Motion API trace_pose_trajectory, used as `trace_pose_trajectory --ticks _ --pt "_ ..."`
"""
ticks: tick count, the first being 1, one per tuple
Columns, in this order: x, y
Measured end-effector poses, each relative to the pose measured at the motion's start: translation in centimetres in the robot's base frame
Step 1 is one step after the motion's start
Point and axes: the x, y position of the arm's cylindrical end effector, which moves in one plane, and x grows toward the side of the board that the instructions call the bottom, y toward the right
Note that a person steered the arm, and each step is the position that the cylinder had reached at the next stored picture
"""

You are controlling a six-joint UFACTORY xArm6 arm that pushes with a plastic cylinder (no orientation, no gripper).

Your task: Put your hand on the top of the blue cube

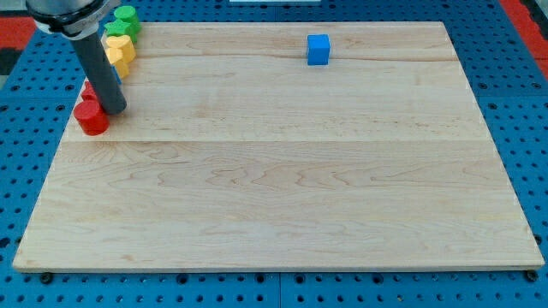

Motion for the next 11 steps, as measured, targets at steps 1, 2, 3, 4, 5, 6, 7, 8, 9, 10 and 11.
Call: trace_pose_trajectory --ticks 1,2,3,4,5,6,7,8,9,10,11 --pt "0.0 1.3" --pt "-0.1 4.8" --pt "-1.0 9.6" --pt "-3.2 11.5" --pt "-7.7 11.4" --pt "-12.0 12.7" --pt "-15.0 16.4" --pt "-16.9 22.1" --pt "-17.1 28.2" --pt "-13.9 31.4" --pt "-8.6 31.7"
